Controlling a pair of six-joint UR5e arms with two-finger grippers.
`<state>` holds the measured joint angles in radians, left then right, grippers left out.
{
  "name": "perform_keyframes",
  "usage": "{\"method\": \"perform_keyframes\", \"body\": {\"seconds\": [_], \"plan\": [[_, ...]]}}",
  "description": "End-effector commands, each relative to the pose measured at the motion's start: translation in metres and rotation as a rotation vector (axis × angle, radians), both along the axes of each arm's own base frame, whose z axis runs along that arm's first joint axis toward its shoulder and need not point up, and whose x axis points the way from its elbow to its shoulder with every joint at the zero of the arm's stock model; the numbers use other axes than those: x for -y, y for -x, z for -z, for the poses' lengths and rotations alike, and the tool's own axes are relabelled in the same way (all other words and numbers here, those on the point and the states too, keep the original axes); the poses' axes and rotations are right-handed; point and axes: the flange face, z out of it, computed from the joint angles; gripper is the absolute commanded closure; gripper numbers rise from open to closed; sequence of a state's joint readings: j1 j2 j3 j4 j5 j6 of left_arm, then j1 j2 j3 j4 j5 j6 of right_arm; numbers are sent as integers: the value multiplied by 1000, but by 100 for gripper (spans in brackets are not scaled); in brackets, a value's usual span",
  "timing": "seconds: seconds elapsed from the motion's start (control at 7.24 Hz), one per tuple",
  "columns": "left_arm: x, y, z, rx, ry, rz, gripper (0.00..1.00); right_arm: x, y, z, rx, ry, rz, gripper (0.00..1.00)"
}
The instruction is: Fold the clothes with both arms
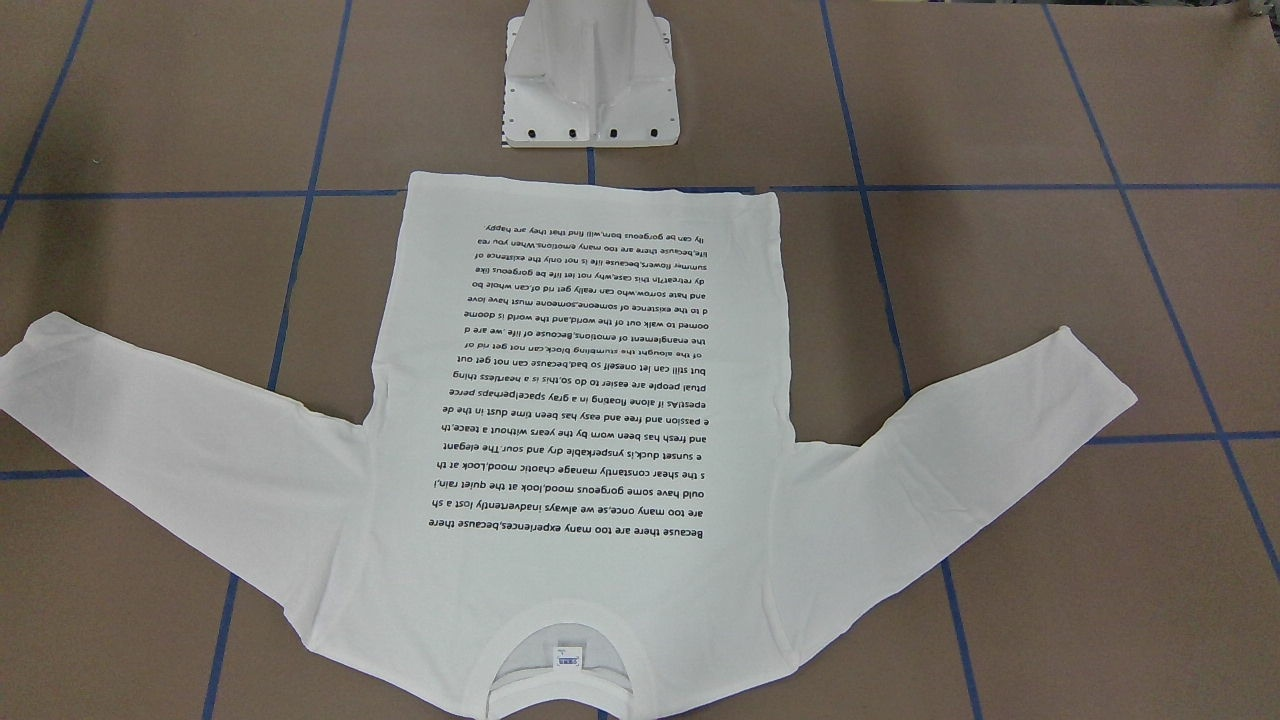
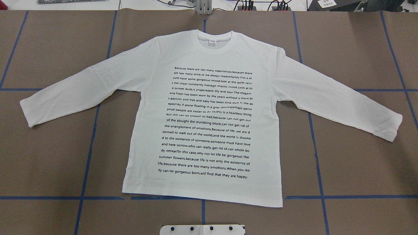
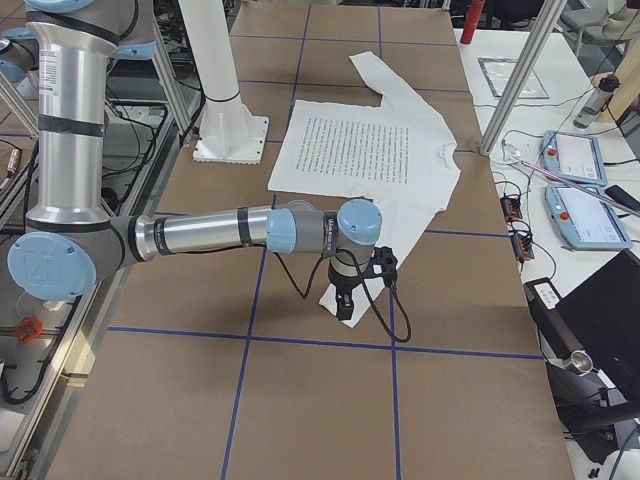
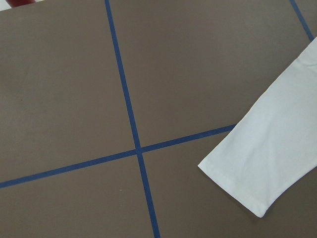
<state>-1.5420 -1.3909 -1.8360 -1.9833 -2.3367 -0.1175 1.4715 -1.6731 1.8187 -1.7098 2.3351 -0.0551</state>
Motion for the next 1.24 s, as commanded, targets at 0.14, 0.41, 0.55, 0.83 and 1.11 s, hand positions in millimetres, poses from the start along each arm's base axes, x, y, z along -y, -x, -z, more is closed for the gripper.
{"method": "perform_keyframes", "body": {"seconds": [0.14, 0.41, 0.55, 0.83, 1.11], "plan": [[1, -2, 5, -9, -15, -5, 0, 1, -1, -1, -15, -9, 0, 0], [0, -2, 6, -9, -18, -5, 0, 0, 0, 0, -6, -8, -1, 0], [0, -2, 6, -11, -15, -5, 0, 0, 1, 4, 17, -11, 0, 0], [-1, -2, 8, -11, -26, -7, 0, 3, 3, 8, 37, -15, -1, 0], [-1, -4, 11, -28, -34, -22, 0, 13, 5, -9, 54, -75, -16, 0]]}}
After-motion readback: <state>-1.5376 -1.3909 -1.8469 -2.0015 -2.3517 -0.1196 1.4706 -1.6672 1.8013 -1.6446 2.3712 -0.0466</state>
